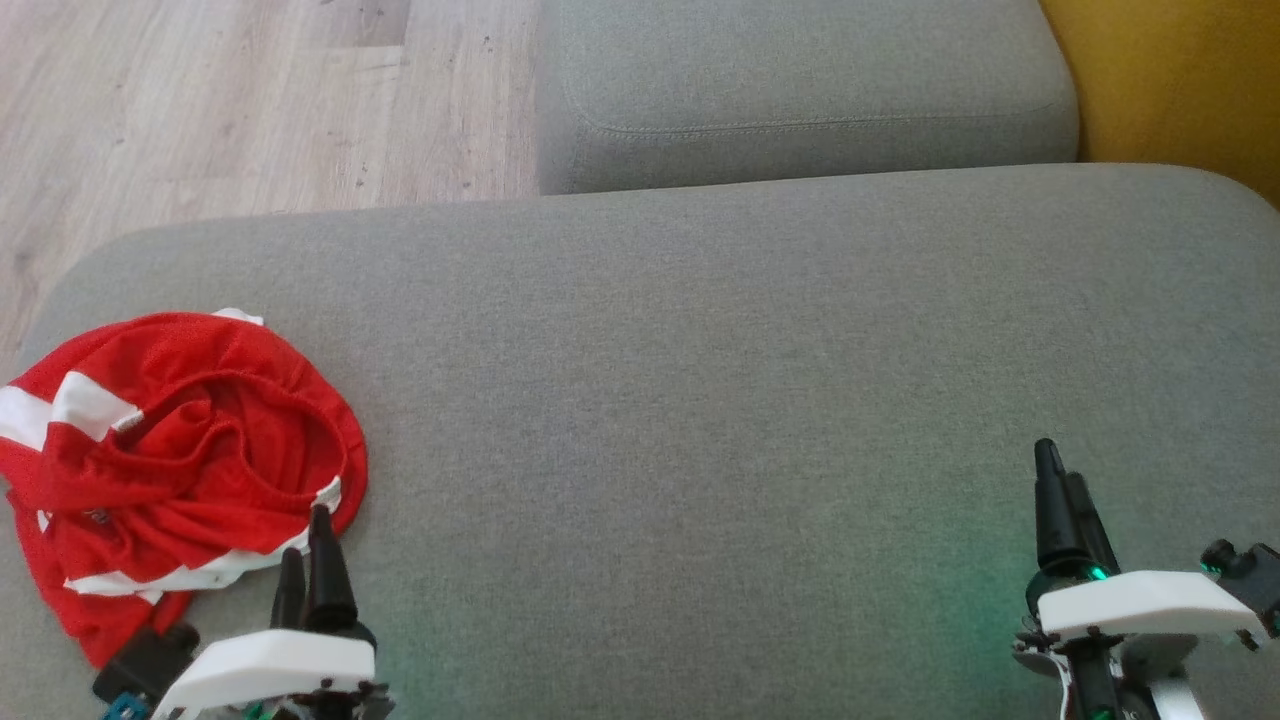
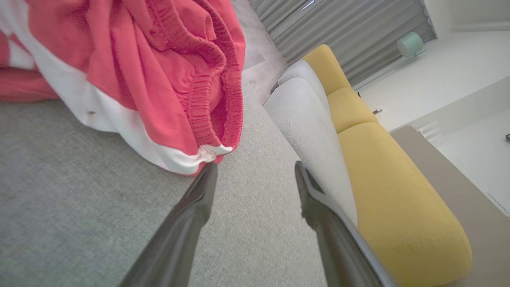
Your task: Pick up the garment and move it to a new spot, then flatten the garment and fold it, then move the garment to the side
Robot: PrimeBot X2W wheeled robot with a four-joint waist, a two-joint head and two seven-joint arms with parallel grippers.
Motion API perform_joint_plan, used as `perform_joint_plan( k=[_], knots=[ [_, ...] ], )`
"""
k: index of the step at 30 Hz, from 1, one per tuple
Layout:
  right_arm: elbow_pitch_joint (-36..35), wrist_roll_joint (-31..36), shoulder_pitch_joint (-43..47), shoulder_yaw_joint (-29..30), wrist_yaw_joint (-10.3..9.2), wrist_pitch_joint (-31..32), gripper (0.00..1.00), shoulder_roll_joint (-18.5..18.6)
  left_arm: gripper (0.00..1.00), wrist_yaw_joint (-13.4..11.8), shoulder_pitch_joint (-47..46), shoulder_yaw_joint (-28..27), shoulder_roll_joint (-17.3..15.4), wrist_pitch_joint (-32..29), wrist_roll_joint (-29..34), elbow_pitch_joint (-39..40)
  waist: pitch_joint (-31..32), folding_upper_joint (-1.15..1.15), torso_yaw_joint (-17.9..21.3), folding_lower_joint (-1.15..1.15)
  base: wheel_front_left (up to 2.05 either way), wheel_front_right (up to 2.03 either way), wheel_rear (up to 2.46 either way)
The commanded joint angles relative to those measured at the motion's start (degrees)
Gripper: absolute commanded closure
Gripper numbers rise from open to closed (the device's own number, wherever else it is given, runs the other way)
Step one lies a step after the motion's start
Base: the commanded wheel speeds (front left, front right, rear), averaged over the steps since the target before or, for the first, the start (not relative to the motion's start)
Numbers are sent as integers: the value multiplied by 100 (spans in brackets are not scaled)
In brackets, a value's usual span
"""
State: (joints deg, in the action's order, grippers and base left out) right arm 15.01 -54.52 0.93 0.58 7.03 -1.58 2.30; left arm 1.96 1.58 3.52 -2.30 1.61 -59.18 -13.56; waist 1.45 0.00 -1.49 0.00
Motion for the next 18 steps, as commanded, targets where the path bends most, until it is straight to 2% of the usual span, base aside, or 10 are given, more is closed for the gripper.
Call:
perform_joint_plan(
  k=[1,18],
  knots=[
    [-247,205,-104,-77,19,-81,0,32,0,-35,-148,-40,-35,69,185,241,5,0,-2,0,0,0,0],
    [-485,1428,-34,-283,25,-368,0,37,0,-280,-108,231,-40,358,1580,475,71,0,-16,0,0,0,0]
  ],
)
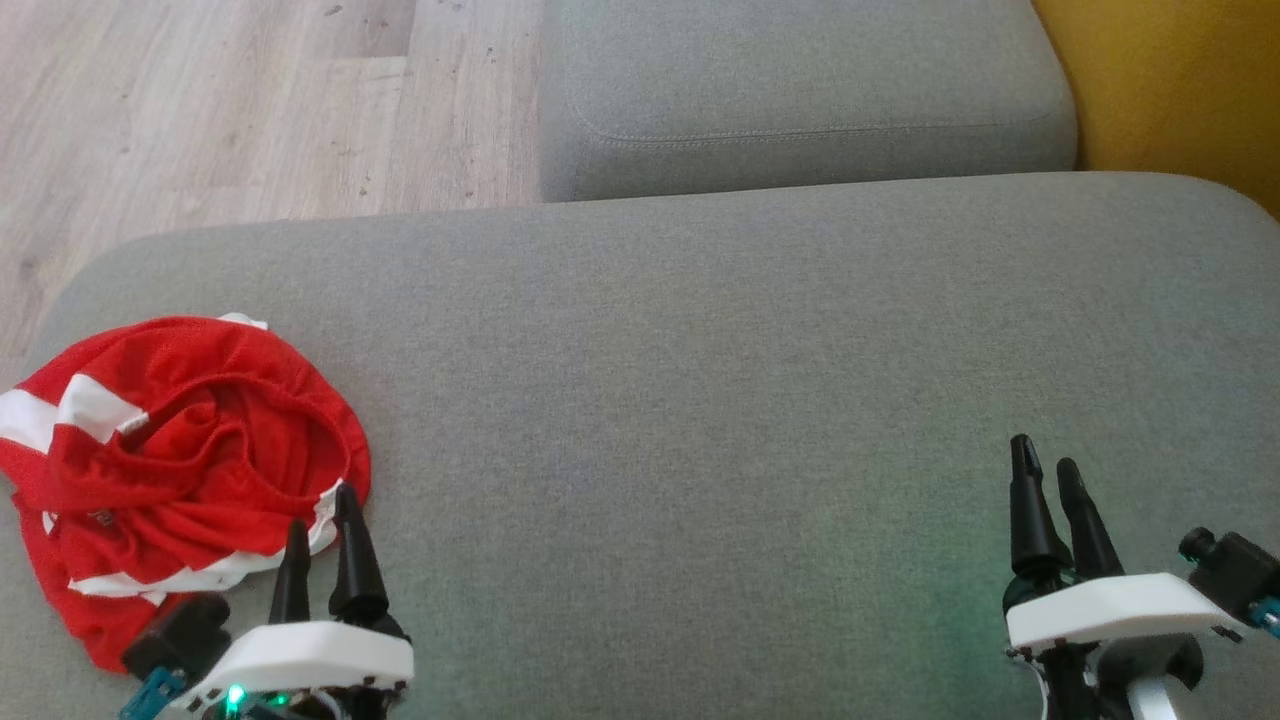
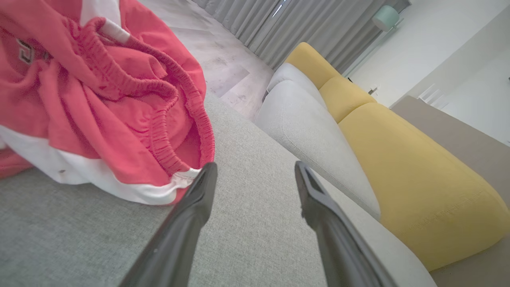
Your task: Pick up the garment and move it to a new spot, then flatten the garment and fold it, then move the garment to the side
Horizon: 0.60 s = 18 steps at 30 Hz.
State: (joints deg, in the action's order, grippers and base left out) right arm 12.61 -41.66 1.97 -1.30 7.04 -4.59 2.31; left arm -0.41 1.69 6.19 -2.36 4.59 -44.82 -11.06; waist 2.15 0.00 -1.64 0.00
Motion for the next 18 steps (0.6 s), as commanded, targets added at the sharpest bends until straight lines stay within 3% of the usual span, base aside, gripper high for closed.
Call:
perform_joint_plan(
  k=[1,18],
  knots=[
    [-256,215,-135,-108,25,-84,0,37,0,-60,-115,-21,-35,77,219,240,5,0,-3,0,0,0,0],
    [-276,1423,-72,-120,30,-354,0,42,0,-296,-91,221,-40,350,1314,355,31,0,-56,0,0,0,0]
  ],
)
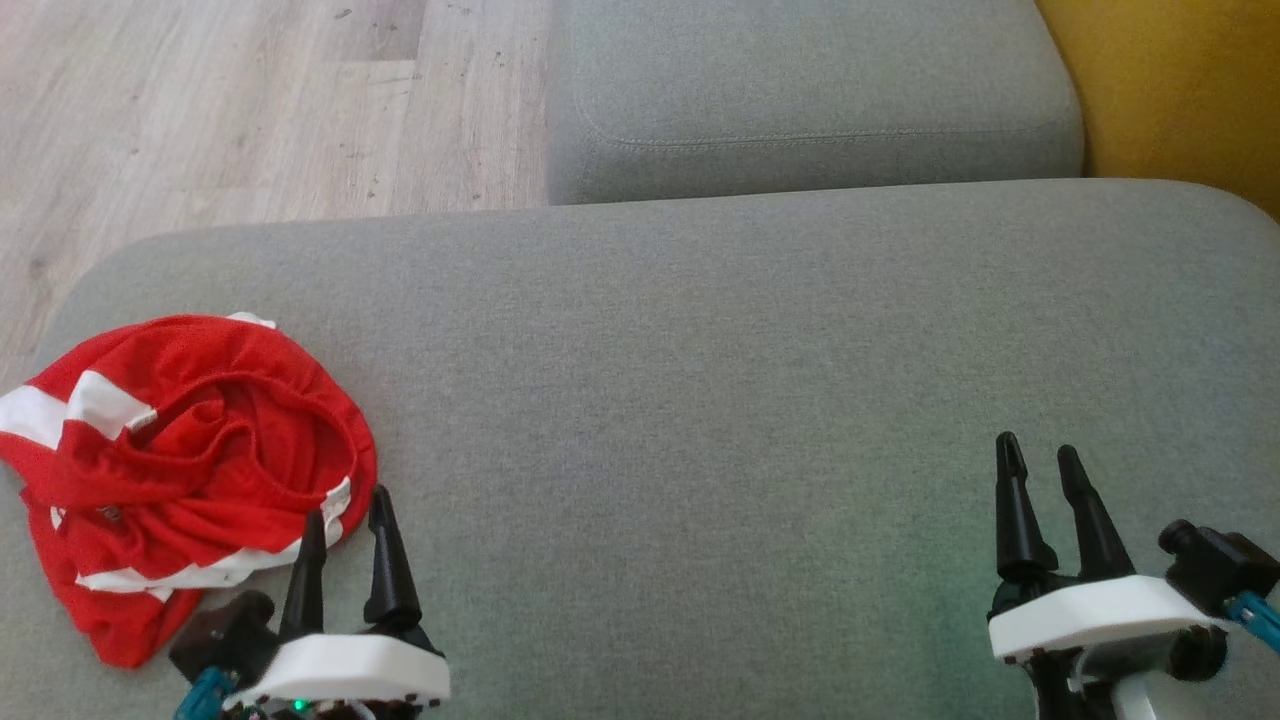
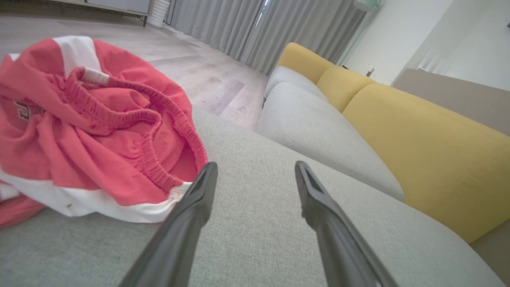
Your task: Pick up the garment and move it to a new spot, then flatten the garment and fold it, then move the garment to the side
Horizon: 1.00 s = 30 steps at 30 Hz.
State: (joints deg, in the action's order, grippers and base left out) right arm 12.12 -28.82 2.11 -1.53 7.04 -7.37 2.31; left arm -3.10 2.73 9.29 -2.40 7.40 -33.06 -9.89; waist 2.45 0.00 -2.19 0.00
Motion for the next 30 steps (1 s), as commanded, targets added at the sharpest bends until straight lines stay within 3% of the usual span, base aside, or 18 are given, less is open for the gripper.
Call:
perform_joint_plan(
  k=[1,30],
  knots=[
    [-235,200,-80,-94,31,-93,0,43,0,-36,-193,-76,-36,85,212,237,2,0,-1,0,0,0,0],
    [97,2322,4,29,41,-583,0,53,0,-414,-193,163,-44,579,2235,257,39,0,-68,0,0,0,0]
  ],
)
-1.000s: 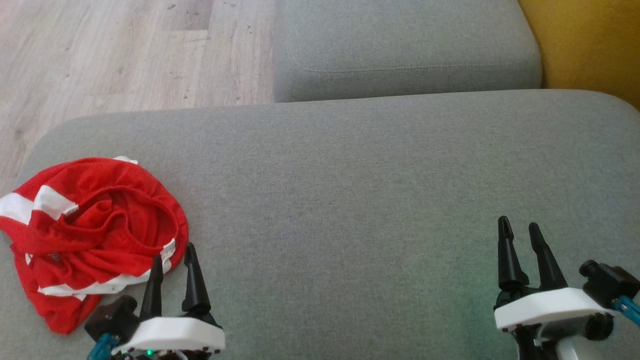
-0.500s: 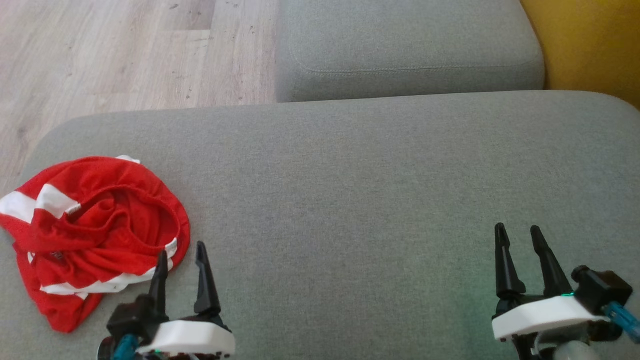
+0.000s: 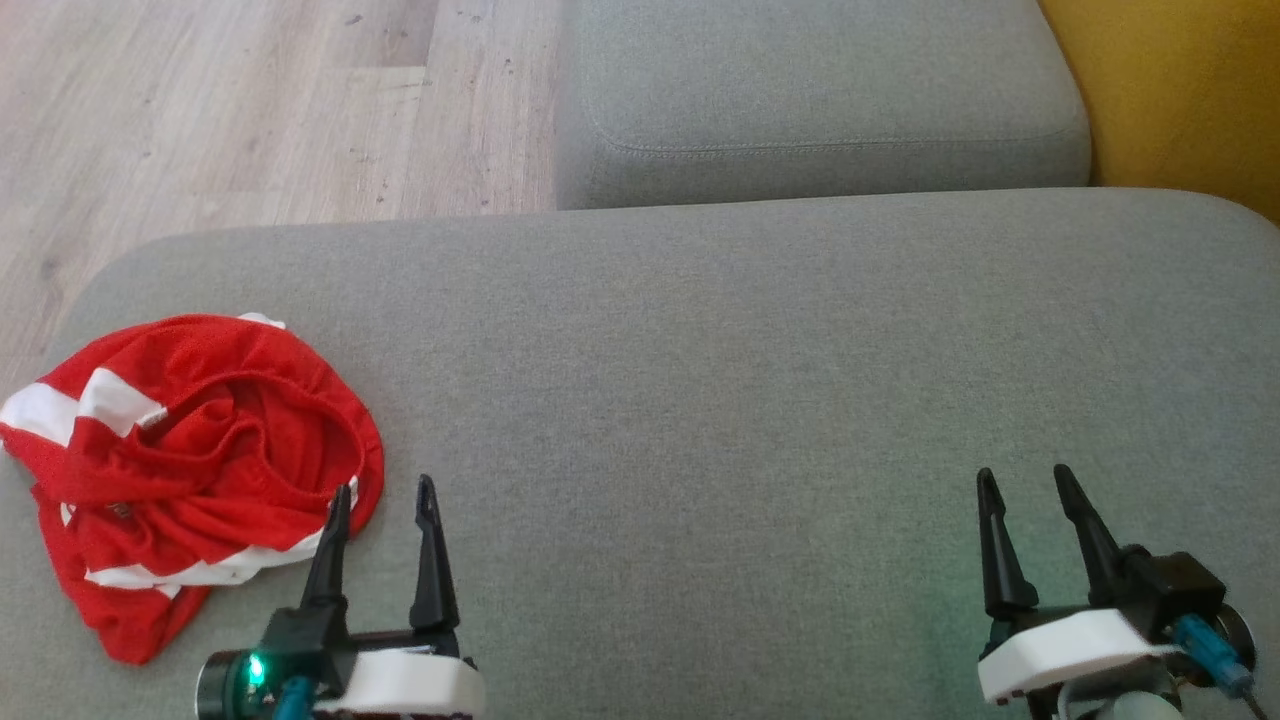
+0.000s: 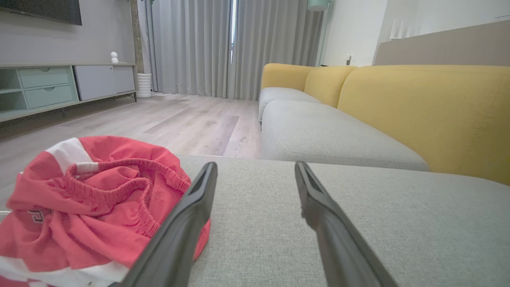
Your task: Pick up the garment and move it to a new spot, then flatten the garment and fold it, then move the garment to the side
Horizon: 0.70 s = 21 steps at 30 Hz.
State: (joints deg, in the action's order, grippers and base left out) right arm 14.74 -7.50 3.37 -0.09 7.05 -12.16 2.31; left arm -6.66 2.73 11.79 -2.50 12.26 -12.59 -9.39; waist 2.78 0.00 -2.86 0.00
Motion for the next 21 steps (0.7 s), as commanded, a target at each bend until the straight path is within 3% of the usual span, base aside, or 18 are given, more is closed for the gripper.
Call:
perform_joint_plan(
  k=[1,10,21],
  knots=[
    [-152,262,-119,-112,41,-121,0,53,0,-66,-191,-77,-35,110,253,204,12,0,-2,0,0,0,0],
    [-83,901,-87,-174,44,-273,0,56,0,-147,-162,21,-38,263,811,157,68,0,-21,0,0,0,0],
    [-47,926,-70,-175,44,-284,0,57,0,-117,-153,23,-38,274,798,14,120,0,-27,0,0,0,0]
  ],
)
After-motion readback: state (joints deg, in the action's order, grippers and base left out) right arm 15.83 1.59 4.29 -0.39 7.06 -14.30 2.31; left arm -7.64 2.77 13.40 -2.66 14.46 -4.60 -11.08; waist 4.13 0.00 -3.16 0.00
